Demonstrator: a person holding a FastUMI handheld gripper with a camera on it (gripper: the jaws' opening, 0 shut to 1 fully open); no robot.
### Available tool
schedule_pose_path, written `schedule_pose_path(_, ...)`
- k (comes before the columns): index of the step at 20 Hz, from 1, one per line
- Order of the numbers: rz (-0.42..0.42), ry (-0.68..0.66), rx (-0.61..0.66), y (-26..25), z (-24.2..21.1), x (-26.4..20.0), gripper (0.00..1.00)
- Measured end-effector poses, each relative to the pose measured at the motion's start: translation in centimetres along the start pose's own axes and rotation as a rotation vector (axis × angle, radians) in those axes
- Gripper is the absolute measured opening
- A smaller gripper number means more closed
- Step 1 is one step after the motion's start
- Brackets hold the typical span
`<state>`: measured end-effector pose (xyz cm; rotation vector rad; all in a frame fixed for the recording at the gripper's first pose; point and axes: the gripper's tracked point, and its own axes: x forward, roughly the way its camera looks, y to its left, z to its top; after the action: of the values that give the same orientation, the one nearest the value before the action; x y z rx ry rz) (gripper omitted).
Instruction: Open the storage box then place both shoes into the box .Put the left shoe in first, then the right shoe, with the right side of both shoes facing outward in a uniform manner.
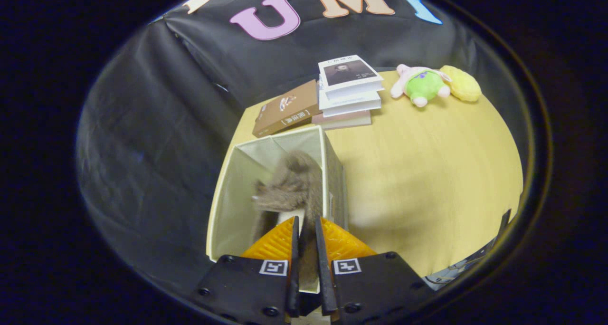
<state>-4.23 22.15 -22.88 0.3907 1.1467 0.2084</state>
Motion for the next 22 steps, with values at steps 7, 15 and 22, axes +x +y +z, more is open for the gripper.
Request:
schedule_pose_path(7, 0.071, -0.034, -0.081, 0.3, 0.9, -1.7, 0.83)
schedule_pose_path(15, 0.137, -0.205, -0.202, -1.2, 5.3, -6.1, 1.0)
schedule_pose_path(22, 0.113, -0.446, -0.272, -6.5, 10.6, -12.2, 0.99)
